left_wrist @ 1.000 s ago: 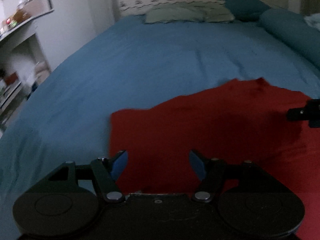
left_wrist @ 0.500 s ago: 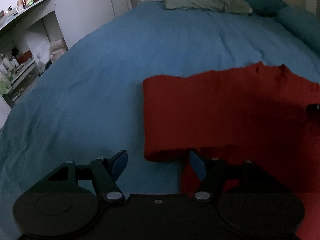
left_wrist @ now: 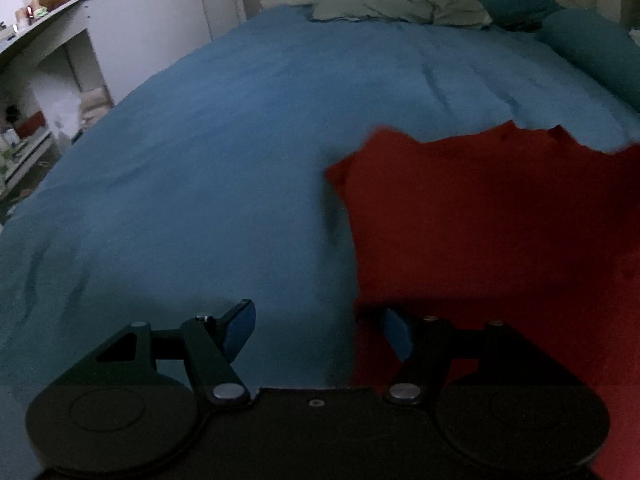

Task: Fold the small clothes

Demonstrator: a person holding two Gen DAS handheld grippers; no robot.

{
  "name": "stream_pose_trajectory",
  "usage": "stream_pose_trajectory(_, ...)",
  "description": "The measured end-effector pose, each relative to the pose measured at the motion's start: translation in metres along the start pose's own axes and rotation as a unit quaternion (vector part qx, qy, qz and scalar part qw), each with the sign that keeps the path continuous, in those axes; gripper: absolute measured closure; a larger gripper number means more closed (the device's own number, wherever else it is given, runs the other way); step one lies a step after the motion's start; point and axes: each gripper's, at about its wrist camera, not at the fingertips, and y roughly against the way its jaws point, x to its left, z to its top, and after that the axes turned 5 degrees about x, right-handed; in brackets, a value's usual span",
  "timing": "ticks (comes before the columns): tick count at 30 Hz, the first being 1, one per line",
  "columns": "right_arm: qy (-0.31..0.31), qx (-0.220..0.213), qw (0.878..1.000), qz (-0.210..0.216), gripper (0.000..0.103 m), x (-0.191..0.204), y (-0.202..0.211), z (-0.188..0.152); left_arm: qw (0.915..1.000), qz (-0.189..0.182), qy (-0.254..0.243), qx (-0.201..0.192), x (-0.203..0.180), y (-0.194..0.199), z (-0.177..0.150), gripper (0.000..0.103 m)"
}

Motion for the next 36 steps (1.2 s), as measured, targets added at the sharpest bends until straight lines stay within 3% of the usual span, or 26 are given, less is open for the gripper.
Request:
stream_pose_trajectory(3, 0.001, 0.017, 1.0, -0.026, 0.079, -0.035, -0.01, -0.016, 0.9999, 0.006, -0.008, 0.006, -0.008, -0.007, 0.001, 0.029)
stream_pose_trajectory(5, -0.004, 0.035, 0.999, -0.02, 0.079, -0.053, -0.023, -0.033, 0.9999, 0.009, -0.007, 0.005, -0.008, -0.007, 0.0, 0.03)
stream_pose_trajectory(12, -0.025, 0.064, 0.997, -0.03, 0.078, -0.07, -0.04, -0.059, 0.9993, 0.009, -0.017, 0.033, -0.007, 0.005, 0.0, 0.035)
stream_pose_trajectory(15, -0.014, 0.071, 0.997, -0.037, 0.074, -0.072, -0.037, -0.067, 0.9991, -0.013, -0.03, 0.028, -0.009, 0.021, 0.003, 0.039)
stream_pose_trajectory(16, -0.016, 0.071, 0.997, -0.037, 0.07, -0.073, -0.033, -0.066, 0.9989, -0.021, -0.038, 0.02, -0.012, 0.027, 0.005, 0.037)
stream_pose_trajectory(18, -0.014, 0.067, 0.997, -0.042, 0.036, -0.069, -0.024, -0.063, 0.9977, -0.041, -0.054, 0.001, -0.02, 0.039, 0.014, 0.036)
stream_pose_trajectory(20, -0.002, 0.04, 0.999, -0.037, 0.015, -0.056, -0.014, -0.064, 0.9959, -0.067, -0.059, -0.012, -0.029, 0.042, 0.025, 0.033)
stream_pose_trajectory(21, 0.011, 0.026, 0.999, -0.021, 0.011, -0.05, -0.008, -0.065, 0.9951, -0.077, -0.06, -0.014, -0.034, 0.04, 0.03, 0.032)
stream_pose_trajectory(25, 0.033, 0.038, 0.998, 0.025, 0.011, -0.027, -0.021, -0.069, 0.9926, -0.1, -0.067, -0.01, -0.052, 0.015, 0.044, 0.032)
stream_pose_trajectory(28, 0.013, 0.067, 0.998, 0.017, 0.011, -0.032, -0.042, -0.078, 0.9917, -0.103, -0.061, 0.047, -0.053, -0.016, 0.04, 0.031)
stream_pose_trajectory(31, -0.008, 0.049, 0.998, 0.03, 0.01, -0.045, -0.043, -0.094, 0.992, -0.108, -0.049, 0.043, -0.046, -0.015, 0.03, 0.031)
stream_pose_trajectory(36, 0.022, 0.043, 0.998, 0.027, 0.01, -0.044, -0.041, -0.1, 0.9924, -0.106, -0.046, 0.042, -0.041, -0.01, 0.028, 0.031)
